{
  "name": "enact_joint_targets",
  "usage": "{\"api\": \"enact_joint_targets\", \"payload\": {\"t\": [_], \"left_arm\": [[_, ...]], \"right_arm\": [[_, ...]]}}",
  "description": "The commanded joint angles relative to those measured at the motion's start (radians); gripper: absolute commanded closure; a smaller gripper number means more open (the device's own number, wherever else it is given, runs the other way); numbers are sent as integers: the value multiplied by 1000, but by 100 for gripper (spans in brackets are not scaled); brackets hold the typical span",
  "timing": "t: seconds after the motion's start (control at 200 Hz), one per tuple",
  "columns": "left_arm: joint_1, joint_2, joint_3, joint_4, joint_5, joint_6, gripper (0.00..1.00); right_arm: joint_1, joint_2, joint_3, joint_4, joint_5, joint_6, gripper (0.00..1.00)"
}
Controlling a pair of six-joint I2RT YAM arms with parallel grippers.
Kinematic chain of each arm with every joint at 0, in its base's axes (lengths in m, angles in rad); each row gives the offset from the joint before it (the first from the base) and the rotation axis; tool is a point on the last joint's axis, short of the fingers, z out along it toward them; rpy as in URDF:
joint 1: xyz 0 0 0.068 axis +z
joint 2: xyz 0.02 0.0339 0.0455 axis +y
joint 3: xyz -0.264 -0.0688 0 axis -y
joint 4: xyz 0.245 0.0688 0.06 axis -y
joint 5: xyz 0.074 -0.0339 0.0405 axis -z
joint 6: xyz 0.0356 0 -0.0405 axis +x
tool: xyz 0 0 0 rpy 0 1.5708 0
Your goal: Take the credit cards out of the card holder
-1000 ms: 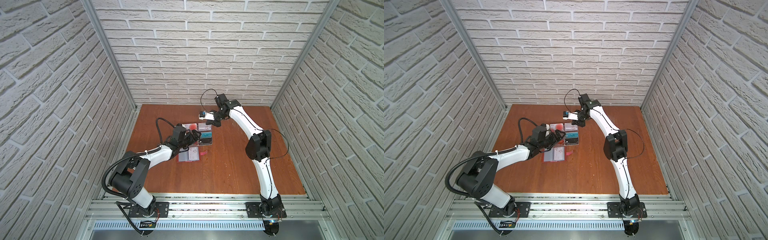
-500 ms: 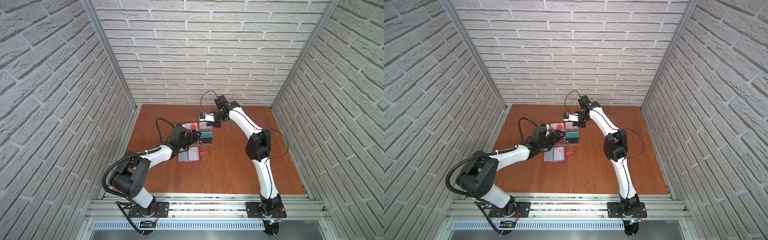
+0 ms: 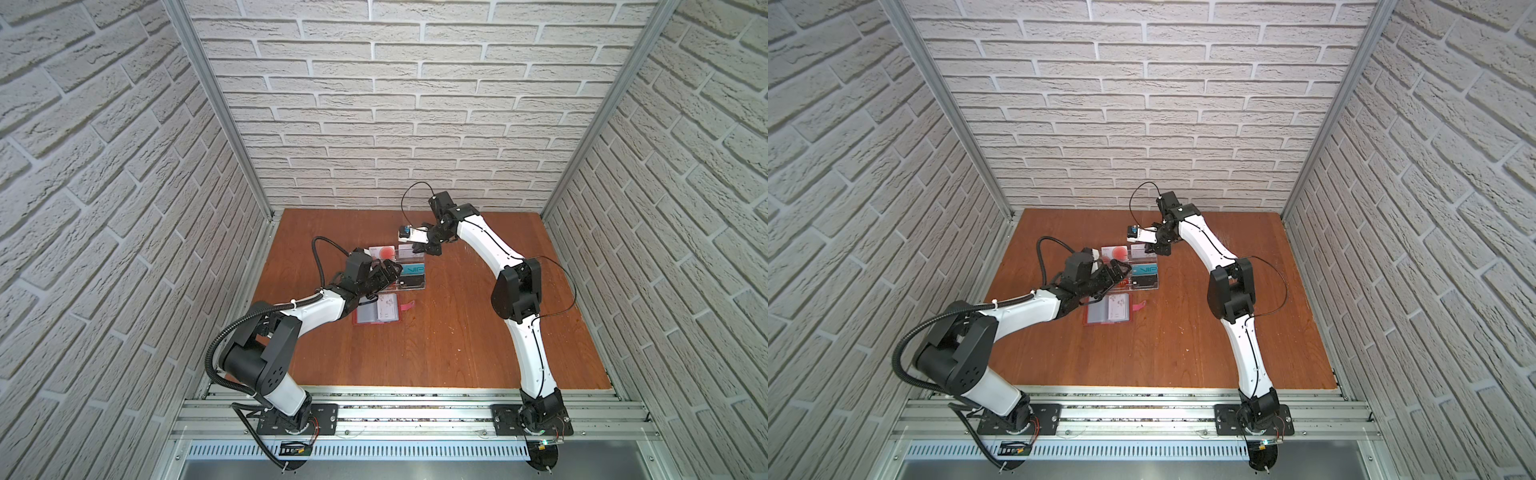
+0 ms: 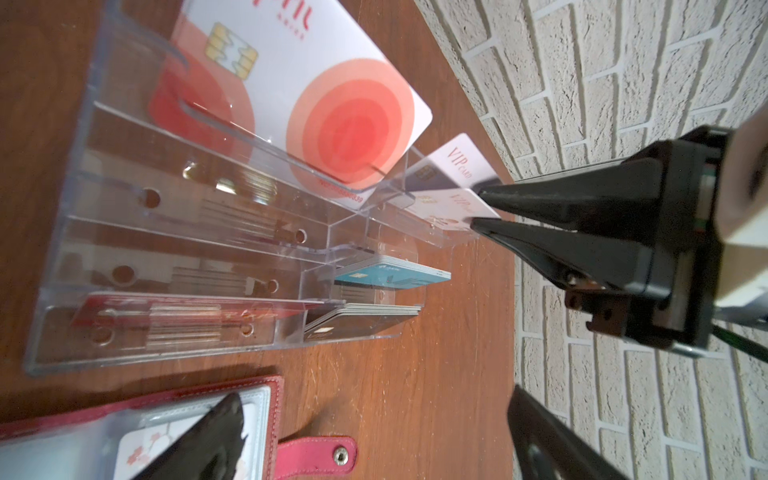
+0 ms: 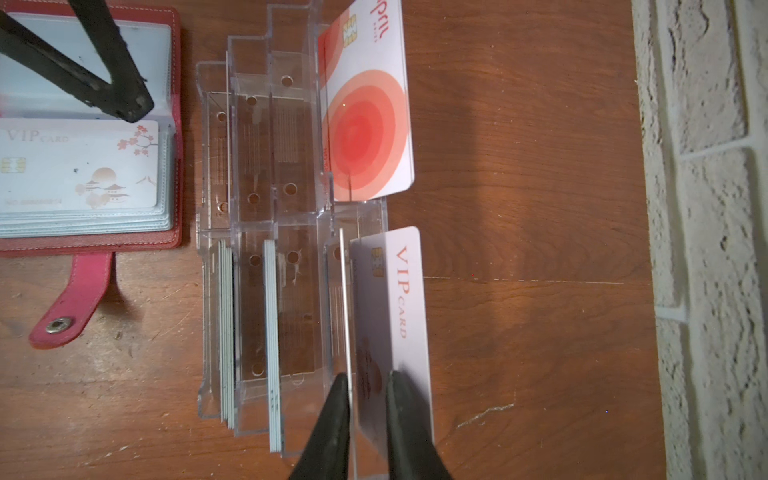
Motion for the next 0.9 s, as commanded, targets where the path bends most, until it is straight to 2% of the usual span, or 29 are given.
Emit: {"api": "enact_joint_targets", "payload": {"t": [0.0, 0.115, 0.18, 0.415, 0.465, 0.505, 0.535, 0.56, 0.575, 0.735, 0.835, 0.895], "left_arm": [[5, 9, -16, 54, 2, 1, 2], [4, 5, -19, 56, 2, -1, 2], [4, 3, -20, 57, 1, -1, 2], [-1, -4, -26, 54, -2, -2, 2], [-3, -8, -28, 52, -5, -2, 2], [-4, -11, -30, 50, -9, 0, 2], [-6, -12, -30, 51, -12, -1, 2], [-7, -13, -30, 50, -12, -2, 2], [-7, -13, -31, 51, -12, -2, 2], [-23, -33, -33, 39, -25, -1, 2], [-26, -53, -30, 24, -36, 10, 2], [-28, -67, -31, 17, -42, 20, 2]], "right_arm": [[-8, -84, -10, 40, -32, 34, 79], [-11, -109, -20, 54, -57, 48, 79], [-14, -134, -46, 76, -75, 59, 73], [-28, -252, -187, 253, -103, 171, 68], [-32, -278, -220, 296, -102, 211, 58], [-35, -301, -248, 336, -97, 248, 45], [-37, -318, -271, 362, -94, 275, 29], [-37, -333, -294, 386, -89, 296, 5], [-39, -343, -309, 406, -82, 312, 1], [-42, -463, -489, 634, 56, 517, 0], [-50, -522, -610, 784, 183, 738, 0], [-56, -554, -653, 803, 252, 885, 0]]}}
